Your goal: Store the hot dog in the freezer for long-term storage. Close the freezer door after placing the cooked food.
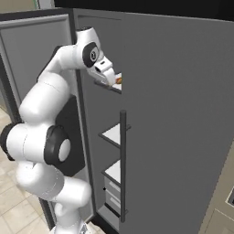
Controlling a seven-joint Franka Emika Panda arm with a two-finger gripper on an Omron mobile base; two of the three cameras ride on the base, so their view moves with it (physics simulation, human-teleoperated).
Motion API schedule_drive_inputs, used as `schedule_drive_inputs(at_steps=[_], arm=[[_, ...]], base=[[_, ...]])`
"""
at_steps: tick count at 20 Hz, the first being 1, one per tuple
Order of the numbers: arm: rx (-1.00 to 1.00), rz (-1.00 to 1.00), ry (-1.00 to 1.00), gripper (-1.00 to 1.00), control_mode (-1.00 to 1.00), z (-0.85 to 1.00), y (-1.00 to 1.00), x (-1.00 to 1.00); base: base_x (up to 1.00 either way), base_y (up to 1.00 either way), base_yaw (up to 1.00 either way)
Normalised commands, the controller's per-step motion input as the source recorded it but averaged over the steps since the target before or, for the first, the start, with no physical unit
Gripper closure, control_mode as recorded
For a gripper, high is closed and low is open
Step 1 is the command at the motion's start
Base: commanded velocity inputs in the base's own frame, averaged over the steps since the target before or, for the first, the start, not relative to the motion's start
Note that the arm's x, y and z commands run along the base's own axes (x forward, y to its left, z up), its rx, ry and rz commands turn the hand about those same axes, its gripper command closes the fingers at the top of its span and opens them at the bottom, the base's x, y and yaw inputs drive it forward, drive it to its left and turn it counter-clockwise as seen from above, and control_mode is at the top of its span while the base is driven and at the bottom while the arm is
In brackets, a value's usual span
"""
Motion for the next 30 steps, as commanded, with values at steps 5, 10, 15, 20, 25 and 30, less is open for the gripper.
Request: schedule_drive_inputs(at_steps=[5,10,15,20,25,30], arm=[[0.00,0.01,-0.02,-1.00,-1.00,0.06,0.27,-0.78],[0.00,0.01,-0.06,-1.00,-1.00,0.02,0.05,-0.97],[0.00,0.03,-0.07,-1.00,-1.00,0.01,0.00,-1.00],[0.02,0.24,-0.07,-1.00,-1.00,0.00,0.00,-0.94],[0.03,0.42,-0.01,-1.00,-1.00,0.00,0.00,-0.86],[-0.06,0.20,0.11,-1.00,-1.00,-0.04,0.12,-0.77]], base=[[0.00,0.00,0.00],[0.00,0.00,0.00],[0.00,0.00,0.00],[0.00,0.00,0.00],[0.00,0.00,0.00],[0.00,0.00,0.00]])
